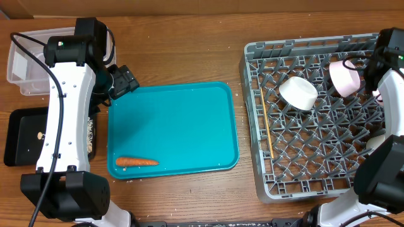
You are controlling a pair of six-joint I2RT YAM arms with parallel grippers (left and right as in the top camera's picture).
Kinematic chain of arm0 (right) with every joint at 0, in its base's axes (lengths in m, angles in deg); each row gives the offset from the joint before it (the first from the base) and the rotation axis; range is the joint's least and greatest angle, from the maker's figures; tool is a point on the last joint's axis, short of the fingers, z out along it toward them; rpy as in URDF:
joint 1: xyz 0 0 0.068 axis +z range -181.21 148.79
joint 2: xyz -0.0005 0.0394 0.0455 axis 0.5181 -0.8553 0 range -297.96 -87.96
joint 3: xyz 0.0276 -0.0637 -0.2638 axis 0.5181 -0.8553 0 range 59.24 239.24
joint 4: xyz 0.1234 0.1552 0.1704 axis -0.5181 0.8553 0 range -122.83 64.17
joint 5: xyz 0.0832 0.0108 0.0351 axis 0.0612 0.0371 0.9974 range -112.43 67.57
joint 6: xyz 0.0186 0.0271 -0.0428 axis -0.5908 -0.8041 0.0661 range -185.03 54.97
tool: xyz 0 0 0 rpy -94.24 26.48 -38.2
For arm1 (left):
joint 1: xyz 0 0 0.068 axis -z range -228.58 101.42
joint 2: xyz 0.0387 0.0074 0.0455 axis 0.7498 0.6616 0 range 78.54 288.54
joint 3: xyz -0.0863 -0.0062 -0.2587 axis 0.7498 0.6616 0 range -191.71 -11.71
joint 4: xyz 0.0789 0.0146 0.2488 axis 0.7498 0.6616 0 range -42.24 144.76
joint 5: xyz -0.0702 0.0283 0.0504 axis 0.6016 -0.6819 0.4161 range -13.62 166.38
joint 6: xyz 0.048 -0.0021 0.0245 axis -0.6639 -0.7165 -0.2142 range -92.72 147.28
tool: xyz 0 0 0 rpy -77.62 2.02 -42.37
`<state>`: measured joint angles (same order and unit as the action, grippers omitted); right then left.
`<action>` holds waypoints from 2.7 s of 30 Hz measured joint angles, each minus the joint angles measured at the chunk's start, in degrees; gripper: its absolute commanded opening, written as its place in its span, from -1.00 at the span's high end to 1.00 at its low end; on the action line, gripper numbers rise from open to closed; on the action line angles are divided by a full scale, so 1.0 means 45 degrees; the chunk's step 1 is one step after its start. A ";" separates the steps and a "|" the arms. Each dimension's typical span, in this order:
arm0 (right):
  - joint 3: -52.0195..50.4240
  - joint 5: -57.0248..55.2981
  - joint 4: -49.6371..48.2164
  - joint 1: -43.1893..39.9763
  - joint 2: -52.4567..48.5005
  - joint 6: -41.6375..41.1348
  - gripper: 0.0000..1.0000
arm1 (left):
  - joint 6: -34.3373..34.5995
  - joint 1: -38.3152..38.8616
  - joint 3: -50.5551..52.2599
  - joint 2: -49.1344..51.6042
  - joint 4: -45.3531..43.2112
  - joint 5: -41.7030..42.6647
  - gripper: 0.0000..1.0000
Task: Sort waste into correct bins and load items into the dishwasher
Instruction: 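Place the white plate upright in the rack's right side with the right gripper, then grasp the carrot on the teal tray with the left gripper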
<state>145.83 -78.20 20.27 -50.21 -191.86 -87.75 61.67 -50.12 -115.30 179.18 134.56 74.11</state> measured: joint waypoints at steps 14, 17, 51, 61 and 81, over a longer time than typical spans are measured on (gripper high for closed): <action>-0.0151 0.2788 0.1146 0.2793 0.0000 0.0117 -0.73 | 0.0000 0.0000 0.0000 -0.0005 -0.0005 -0.0010 -1.00; -0.0151 0.3065 0.1151 0.3478 0.0000 0.0117 -0.91 | 0.0000 0.0000 0.0000 0.0000 -0.0005 -0.0029 -1.00; 0.1326 1.5149 0.2764 0.4148 0.3157 0.4673 -1.00 | 0.2686 0.3152 0.5479 -0.1039 0.0772 0.0073 -1.00; 0.1326 1.5047 0.2696 0.4143 0.3157 0.4702 -1.00 | 0.3779 0.0976 0.9350 -0.4235 -0.2662 0.0418 -0.99; 0.1326 1.5008 0.2691 0.4148 0.3157 0.4711 -1.00 | 0.4668 -0.0549 1.4139 -0.3978 -0.8947 0.0821 -0.34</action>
<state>151.79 -10.66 32.38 -31.55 -177.65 -66.55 82.67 -52.59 -51.68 161.28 94.30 77.81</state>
